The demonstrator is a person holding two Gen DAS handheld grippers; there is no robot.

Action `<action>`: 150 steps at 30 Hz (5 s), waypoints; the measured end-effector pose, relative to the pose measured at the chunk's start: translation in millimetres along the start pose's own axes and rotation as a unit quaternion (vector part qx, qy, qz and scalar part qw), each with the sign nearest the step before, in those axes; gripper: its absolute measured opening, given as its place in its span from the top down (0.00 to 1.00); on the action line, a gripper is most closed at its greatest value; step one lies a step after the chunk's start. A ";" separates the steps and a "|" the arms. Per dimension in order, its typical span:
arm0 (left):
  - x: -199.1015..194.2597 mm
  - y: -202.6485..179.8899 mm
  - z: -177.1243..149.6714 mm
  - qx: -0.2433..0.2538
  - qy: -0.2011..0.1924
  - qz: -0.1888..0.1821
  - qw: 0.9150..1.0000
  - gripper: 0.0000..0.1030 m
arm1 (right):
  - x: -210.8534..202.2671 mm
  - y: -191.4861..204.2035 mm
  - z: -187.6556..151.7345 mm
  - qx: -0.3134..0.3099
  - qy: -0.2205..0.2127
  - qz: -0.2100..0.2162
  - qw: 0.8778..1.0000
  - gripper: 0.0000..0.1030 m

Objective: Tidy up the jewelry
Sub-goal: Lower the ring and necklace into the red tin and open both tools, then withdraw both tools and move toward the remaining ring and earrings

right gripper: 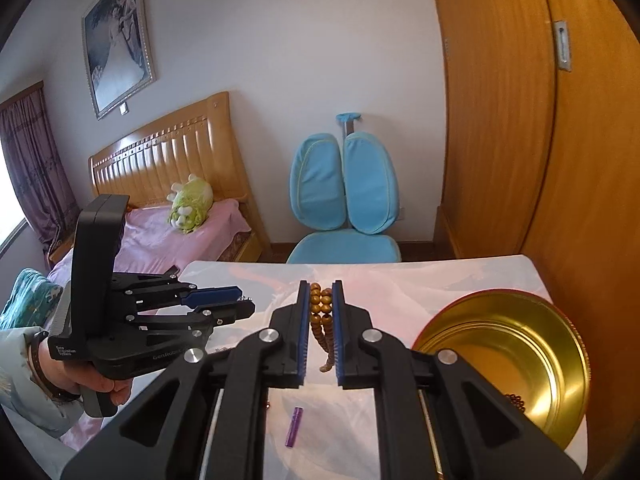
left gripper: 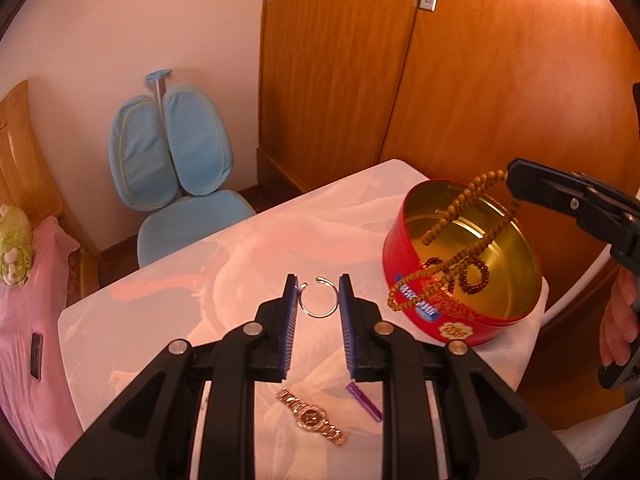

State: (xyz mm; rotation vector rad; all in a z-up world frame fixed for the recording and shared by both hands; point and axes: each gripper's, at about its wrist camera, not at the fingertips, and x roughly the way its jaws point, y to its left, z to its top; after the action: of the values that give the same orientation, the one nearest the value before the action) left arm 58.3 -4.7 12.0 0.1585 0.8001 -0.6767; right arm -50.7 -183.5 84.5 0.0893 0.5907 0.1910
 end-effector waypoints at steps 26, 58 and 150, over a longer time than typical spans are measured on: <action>98.8 -142.2 76.5 0.143 0.126 -0.111 0.975 0.80 | -20.2 -148.6 -17.6 0.096 0.034 -0.126 0.987 0.89; 241.6 -203.3 25.1 0.282 0.328 -0.049 0.900 0.79 | 73.9 -182.6 -117.0 0.148 0.281 -0.084 0.945 0.89; 1.8 110.5 -157.8 -0.140 0.132 0.169 0.967 0.07 | 142.2 70.8 -81.5 -0.006 0.180 0.121 0.976 0.06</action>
State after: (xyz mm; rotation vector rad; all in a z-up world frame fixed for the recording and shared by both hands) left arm 30.9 140.1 -112.1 0.1256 1.0854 -0.2168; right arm 8.5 -82.8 -50.5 0.1173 0.9407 0.4540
